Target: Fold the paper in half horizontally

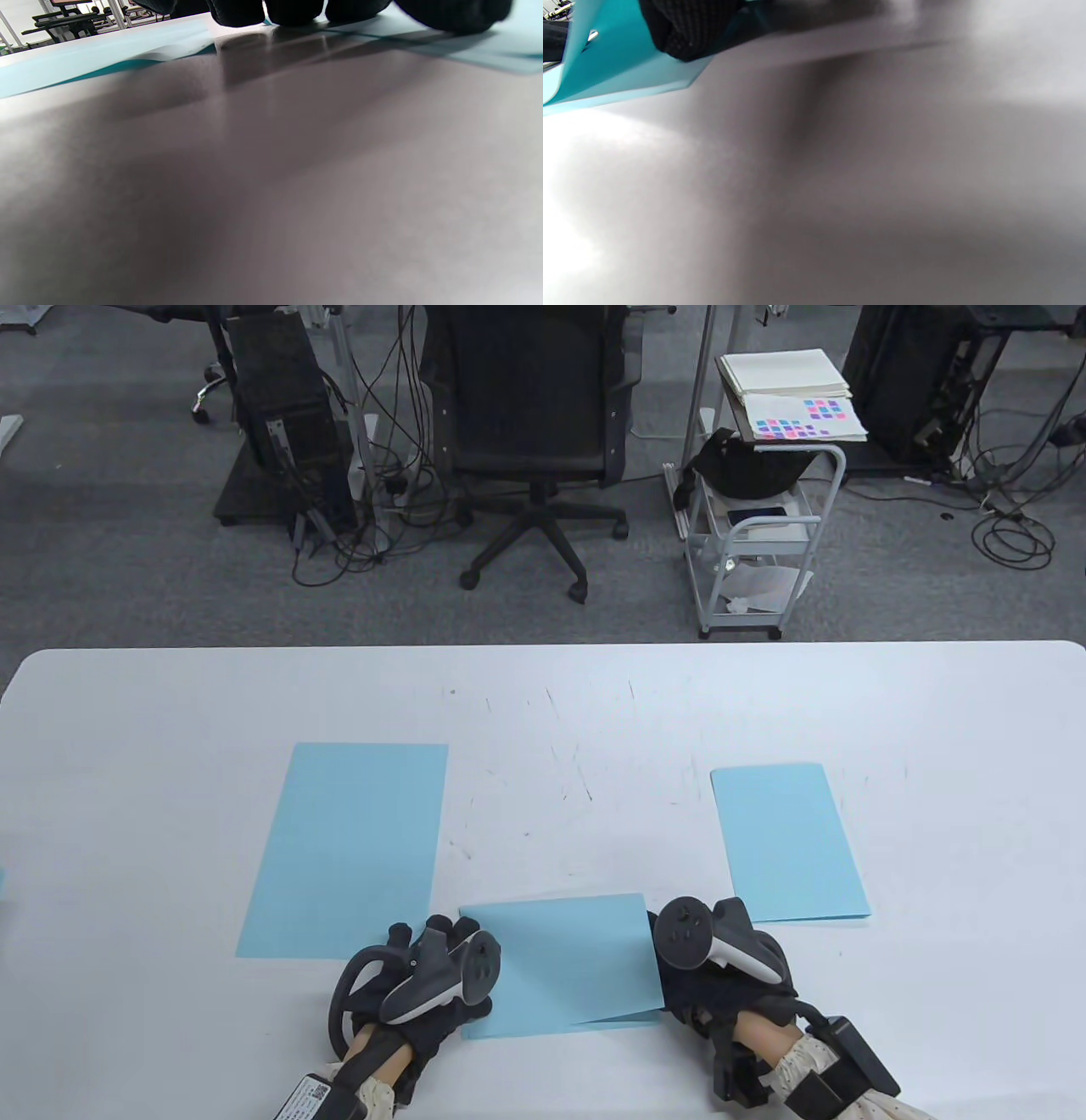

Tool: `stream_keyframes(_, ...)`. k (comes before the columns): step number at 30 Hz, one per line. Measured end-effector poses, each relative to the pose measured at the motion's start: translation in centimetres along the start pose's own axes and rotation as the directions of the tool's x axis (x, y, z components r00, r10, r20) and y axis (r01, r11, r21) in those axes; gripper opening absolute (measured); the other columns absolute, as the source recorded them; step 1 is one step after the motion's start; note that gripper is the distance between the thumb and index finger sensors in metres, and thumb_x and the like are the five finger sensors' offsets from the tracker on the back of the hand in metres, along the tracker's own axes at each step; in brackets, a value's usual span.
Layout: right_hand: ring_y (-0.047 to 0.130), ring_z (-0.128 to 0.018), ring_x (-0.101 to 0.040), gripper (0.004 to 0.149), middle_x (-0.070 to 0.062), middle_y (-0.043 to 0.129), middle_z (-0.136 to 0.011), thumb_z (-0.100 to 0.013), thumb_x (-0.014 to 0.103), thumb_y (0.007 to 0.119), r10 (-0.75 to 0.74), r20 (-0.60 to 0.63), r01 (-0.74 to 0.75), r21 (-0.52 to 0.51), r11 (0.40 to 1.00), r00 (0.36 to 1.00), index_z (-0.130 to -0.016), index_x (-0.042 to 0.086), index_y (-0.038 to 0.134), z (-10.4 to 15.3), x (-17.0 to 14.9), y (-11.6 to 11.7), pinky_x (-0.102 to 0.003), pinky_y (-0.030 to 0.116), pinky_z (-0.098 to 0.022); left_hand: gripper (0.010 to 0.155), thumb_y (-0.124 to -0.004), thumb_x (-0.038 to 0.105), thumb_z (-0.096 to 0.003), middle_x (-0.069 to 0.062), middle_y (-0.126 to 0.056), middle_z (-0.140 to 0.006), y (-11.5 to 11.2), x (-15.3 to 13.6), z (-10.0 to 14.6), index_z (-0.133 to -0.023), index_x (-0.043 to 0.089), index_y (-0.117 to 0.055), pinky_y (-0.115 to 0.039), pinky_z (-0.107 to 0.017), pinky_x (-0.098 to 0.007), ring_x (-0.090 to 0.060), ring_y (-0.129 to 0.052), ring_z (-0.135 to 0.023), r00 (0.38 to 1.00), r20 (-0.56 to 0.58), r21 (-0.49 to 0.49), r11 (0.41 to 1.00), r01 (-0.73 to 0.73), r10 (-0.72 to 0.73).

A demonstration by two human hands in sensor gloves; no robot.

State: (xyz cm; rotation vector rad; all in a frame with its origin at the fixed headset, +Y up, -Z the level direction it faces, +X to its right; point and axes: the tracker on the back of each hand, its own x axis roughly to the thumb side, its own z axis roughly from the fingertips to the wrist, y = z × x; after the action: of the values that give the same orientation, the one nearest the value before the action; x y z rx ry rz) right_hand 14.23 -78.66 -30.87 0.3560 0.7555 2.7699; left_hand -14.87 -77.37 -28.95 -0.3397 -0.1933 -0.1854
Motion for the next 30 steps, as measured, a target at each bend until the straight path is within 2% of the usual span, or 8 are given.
stream_keyframes(10, 0.003, -0.107, -0.024, 0.065, 0.021, 0.018, -0.116, -0.047, 0.04, 0.071, -0.004, 0.006, 0.004, 0.007, 1.0, 1.0, -0.103, 0.047, 0.038, -0.1, -0.1, 0.0, -0.064, 0.007, -0.072, 0.066, -0.072, 0.06, -0.0322, 0.025, -0.046, -0.114, 0.0, -0.4, 0.0, -0.095, 0.058, -0.052, -0.048, -0.087, -0.051, -0.011, -0.051, -0.114, 1.0, -0.006, -0.018, 1.0, 0.0, 0.0)
stream_keyframes(14, 0.001, -0.106, -0.021, 0.063, 0.022, 0.018, -0.116, -0.049, 0.033, 0.07, -0.008, -0.022, 0.008, 0.018, 1.0, 1.0, -0.104, 0.044, 0.042, 0.4, -0.1, -1.0, -0.062, 0.009, -0.073, 0.066, -0.071, 0.06, -0.0325, 0.025, -0.045, -0.114, -0.1, -0.4, 0.1, -0.095, 0.058, -0.051, -0.048, -0.087, -0.051, -0.011, -0.052, -0.114, 1.0, -0.007, -0.021, 1.0, 0.003, -0.003)
stream_keyframes(19, 0.013, -0.108, -0.023, 0.058, 0.014, 0.036, -0.117, -0.05, 0.029, 0.071, 0.003, -0.115, -0.016, -0.119, 0.993, 0.993, -0.104, 0.038, 0.052, 1.7, 0.0, -4.4, -0.063, 0.015, -0.074, 0.065, -0.07, 0.059, -0.033, 0.025, -0.044, -0.115, -0.1, -0.3, 0.1, -0.095, 0.058, -0.05, -0.048, -0.086, -0.051, -0.012, -0.052, -0.114, 1.0, -0.008, -0.027, 1.0, 0.001, -0.001)
stream_keyframes(23, 0.016, -0.109, -0.027, 0.057, 0.009, 0.037, -0.119, -0.051, 0.028, 0.07, 0.024, -0.178, -0.059, -0.193, 0.98, 0.984, -0.104, 0.036, 0.054, 2.5, 0.8, -6.6, -0.065, 0.013, -0.073, 0.066, -0.07, 0.059, -0.033, 0.024, -0.044, -0.115, -0.1, -0.3, 0.1, -0.095, 0.058, -0.05, -0.048, -0.086, -0.052, -0.012, -0.052, -0.114, 1.0, -0.008, -0.028, 1.0, 0.006, -0.007)
stream_keyframes(25, 0.016, -0.109, -0.027, 0.057, 0.009, 0.036, -0.119, -0.051, 0.028, 0.07, 0.019, -0.176, -0.059, -0.223, 0.973, 0.984, -0.105, 0.036, 0.054, 2.6, 1.6, -7.3, -0.065, 0.013, -0.073, 0.066, -0.069, 0.059, -0.0333, 0.024, -0.043, -0.115, -0.1, -0.3, 0.1, -0.096, 0.058, -0.049, -0.048, -0.086, -0.052, -0.012, -0.052, -0.114, 1.0, -0.006, -0.028, 1.0, 0.01, -0.01)
stream_keyframes(27, 0.016, -0.109, -0.028, 0.057, 0.009, 0.035, -0.119, -0.051, 0.029, 0.069, -0.004, -0.123, -0.026, -0.235, 0.972, 0.992, -0.105, 0.036, 0.052, 2.2, 3.2, -7.7, -0.065, 0.013, -0.073, 0.066, -0.069, 0.059, -0.0333, 0.024, -0.043, -0.115, -0.1, -0.2, 0.1, -0.096, 0.058, -0.049, -0.048, -0.086, -0.052, -0.012, -0.051, -0.114, 1.0, -0.005, -0.027, 1.0, 0.012, -0.012)
stream_keyframes(30, 0.017, -0.109, -0.027, 0.058, 0.009, 0.035, -0.119, -0.051, 0.031, 0.069, -0.001, -0.046, -0.009, -0.229, 0.973, 0.999, -0.105, 0.036, 0.051, 1.0, 5.8, -7.1, -0.065, 0.014, -0.073, 0.066, -0.068, 0.059, -0.0336, 0.023, -0.043, -0.115, -0.1, -0.2, 0.2, -0.096, 0.057, -0.048, -0.048, -0.086, -0.052, -0.013, -0.051, -0.114, 1.0, -0.003, -0.025, 0.999, 0.022, -0.022)
